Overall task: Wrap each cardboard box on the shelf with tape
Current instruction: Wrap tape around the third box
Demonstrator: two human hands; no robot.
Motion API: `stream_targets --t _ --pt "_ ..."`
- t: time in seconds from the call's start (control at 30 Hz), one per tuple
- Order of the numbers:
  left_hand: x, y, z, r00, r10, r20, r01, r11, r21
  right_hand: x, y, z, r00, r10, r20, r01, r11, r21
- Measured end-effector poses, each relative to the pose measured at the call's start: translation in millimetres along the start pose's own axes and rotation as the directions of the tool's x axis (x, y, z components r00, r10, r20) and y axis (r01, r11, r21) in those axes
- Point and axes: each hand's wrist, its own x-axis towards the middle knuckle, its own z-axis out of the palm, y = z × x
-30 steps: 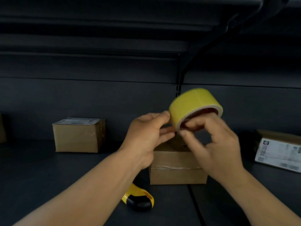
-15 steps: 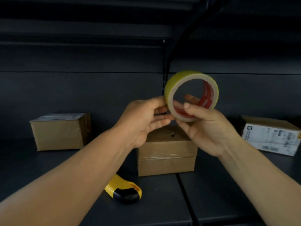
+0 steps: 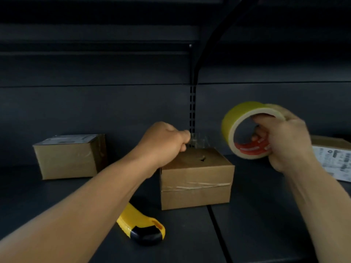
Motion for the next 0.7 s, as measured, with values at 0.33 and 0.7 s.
stream_targets --t 0.33,0.7 --pt "5 -12 6 0.999 0.031 -0.025 -0.027 0.988 0.154 16 -6 -10 0.969 -0.107 0.223 0.173 0.938 -0.300" --pt "7 -24 10 0.995 0.060 -0.084 -0.035 0.961 0.273 14 -2 -7 0.940 -0.114 0.321 0.236 0.897 -0.373"
